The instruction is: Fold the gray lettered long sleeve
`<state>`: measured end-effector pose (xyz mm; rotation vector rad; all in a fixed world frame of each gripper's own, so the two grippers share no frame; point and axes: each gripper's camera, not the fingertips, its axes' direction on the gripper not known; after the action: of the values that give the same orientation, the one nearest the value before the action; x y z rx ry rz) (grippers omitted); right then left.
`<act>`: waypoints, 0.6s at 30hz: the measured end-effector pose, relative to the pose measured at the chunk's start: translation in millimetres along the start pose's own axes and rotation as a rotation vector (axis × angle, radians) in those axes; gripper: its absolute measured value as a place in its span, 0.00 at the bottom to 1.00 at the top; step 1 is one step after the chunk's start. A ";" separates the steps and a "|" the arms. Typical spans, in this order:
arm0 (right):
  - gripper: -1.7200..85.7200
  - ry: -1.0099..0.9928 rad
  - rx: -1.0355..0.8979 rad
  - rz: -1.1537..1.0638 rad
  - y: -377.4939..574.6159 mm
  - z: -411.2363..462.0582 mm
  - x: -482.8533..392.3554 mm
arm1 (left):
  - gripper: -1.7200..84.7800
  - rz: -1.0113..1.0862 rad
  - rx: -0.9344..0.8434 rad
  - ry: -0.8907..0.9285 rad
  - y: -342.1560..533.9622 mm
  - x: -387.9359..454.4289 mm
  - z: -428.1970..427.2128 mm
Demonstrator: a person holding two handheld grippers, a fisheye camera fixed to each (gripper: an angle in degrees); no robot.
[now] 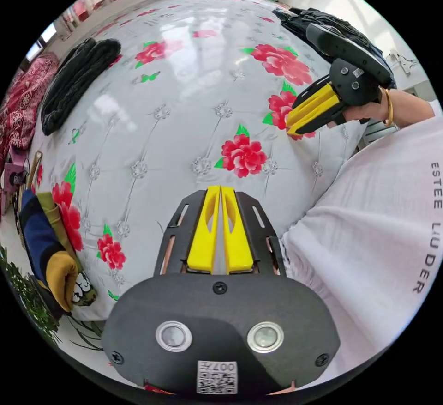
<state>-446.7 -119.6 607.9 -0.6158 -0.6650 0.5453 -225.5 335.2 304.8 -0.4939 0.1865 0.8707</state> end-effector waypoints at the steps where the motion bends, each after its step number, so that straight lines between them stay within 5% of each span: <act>1: 0.09 -0.013 0.010 -0.006 -1.8 -2.4 2.3 | 0.01 0.000 -0.021 -0.001 -10.7 11.9 11.5; 6: 0.11 -0.243 0.224 0.090 8.5 -25.0 42.6 | 0.01 -0.015 -0.129 -0.052 -36.1 50.7 61.7; 10: 0.12 -0.196 0.429 0.273 67.1 -56.1 94.1 | 0.01 -0.085 -0.138 -0.114 -42.8 69.3 81.0; 18: 0.13 0.395 0.706 1.169 438.8 -185.8 350.2 | 0.01 -0.044 -0.381 -0.425 -92.6 134.0 138.4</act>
<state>-199.4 343.1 334.9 -0.3616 0.3562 1.6017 -74.6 444.4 409.6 -0.6504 -0.3854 0.9518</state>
